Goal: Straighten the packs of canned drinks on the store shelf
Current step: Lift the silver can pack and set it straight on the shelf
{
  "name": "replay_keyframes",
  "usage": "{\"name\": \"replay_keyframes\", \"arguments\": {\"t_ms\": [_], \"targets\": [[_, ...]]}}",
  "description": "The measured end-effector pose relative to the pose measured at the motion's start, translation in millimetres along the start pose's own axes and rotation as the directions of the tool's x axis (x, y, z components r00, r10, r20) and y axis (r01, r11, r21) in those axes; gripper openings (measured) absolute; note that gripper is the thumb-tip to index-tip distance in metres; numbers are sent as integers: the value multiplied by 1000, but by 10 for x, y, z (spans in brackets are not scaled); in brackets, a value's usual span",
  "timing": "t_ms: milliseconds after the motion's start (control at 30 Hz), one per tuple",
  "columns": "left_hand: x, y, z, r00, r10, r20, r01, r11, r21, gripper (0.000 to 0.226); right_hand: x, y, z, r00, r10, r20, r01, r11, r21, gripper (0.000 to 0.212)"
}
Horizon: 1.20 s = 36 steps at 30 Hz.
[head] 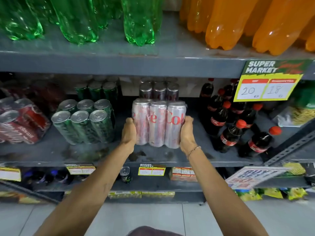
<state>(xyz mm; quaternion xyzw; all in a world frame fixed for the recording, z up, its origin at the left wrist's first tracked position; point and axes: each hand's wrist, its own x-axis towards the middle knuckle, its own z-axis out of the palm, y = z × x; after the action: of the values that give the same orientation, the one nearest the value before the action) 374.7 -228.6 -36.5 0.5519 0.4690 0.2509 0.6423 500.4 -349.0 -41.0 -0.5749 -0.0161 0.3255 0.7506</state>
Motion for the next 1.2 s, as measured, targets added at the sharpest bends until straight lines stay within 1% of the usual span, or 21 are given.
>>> {"name": "replay_keyframes", "arguments": {"t_ms": [67, 133, 233, 300, 367, 400, 433, 467, 533, 567, 633, 667, 733, 767, 800, 867, 933, 1000, 1033, 1100, 1200], "targets": [[-32, -40, 20, 999, 41, 1, -41, 992, -124, 43, 42, -56, 23, 995, -57, 81, 56, 998, 9, 29], [-27, -33, 51, 995, 94, 15, -88, 974, -208, 41, 133, -56, 17, 994, -89, 66, 86, 996, 38, 34], [55, -86, 94, 993, 115, 24, -104, 959, -262, 39, 268, 40, -16, 994, -112, 14, 111, 993, 51, 29], [97, -163, 104, 995, 90, 30, -79, 959, -273, 40, 276, 97, -24, 992, -129, 8, 128, 991, 38, 41], [159, -261, 101, 996, 75, 54, -58, 960, -275, 48, 236, 106, -6, 990, -139, 3, 139, 990, 25, 62], [186, -292, 91, 995, 80, 61, -61, 961, -269, 51, 249, 107, -5, 989, -145, 3, 145, 989, 11, 68], [195, -307, 80, 994, 90, 66, -70, 964, -258, 52, 268, 116, -10, 988, -153, 5, 153, 988, -19, 66], [208, -323, 71, 992, 99, 82, -76, 964, -254, 53, 295, 138, -28, 985, -174, 12, 174, 983, -61, 56], [224, -340, 61, 987, 113, 117, -82, 966, -245, 54, 365, 191, -78, 971, -239, -5, 238, 966, -99, 21], [211, -324, 59, 986, 112, 121, -83, 970, -227, 54, 379, 201, -101, 962, -271, -22, 268, 957, -108, 11], [143, -251, 57, 990, 96, 100, -78, 983, -165, 54, 374, 179, -144, 958, -287, -22, 283, 953, -111, 9], [88, -203, 59, 994, 90, 65, -80, 987, -142, 54, 372, 158, -155, 962, -273, 2, 272, 958, -88, 16], [-106, -135, 85, 992, 104, -78, -111, 990, -91, 56, 361, 72, -133, 982, -163, 97, 166, 986, -20, 52], [-251, -133, 116, 981, 126, -145, -135, 989, -55, 58, 355, 23, -123, 980, -122, 158, 125, 992, -8, 65], [-424, -170, 164, 974, 152, -167, -159, 987, -28, 62, 361, -21, -118, 971, -100, 216, 103, 995, -3, 73], [-797, -311, 293, 981, 183, -70, -183, 983, 11, 68, 376, -81, -123, 961, -89, 263, 104, 994, -45, 82], [-1058, -423, 424, 978, 176, 108, -183, 981, 67, 69, 356, -100, -130, 960, -90, 265, 117, 989, -90, 86], [-1113, -429, 521, 954, 178, 240, -207, 973, 102, 69, 314, -83, -151, 960, -100, 261, 131, 986, -101, 85], [-1095, -390, 555, 947, 185, 262, -222, 968, 116, 68, 268, -71, -159, 965, -107, 239, 134, 986, -99, 83], [-1016, -322, 580, 952, 189, 240, -225, 965, 136, 68, 158, -1, -197, 978, -147, 149, 163, 981, -104, 79], [-829, -320, 489, 955, 214, 205, -245, 959, 141, 64, -106, 183, -237, 971, -229, -62, 220, 968, -124, 71]]}}
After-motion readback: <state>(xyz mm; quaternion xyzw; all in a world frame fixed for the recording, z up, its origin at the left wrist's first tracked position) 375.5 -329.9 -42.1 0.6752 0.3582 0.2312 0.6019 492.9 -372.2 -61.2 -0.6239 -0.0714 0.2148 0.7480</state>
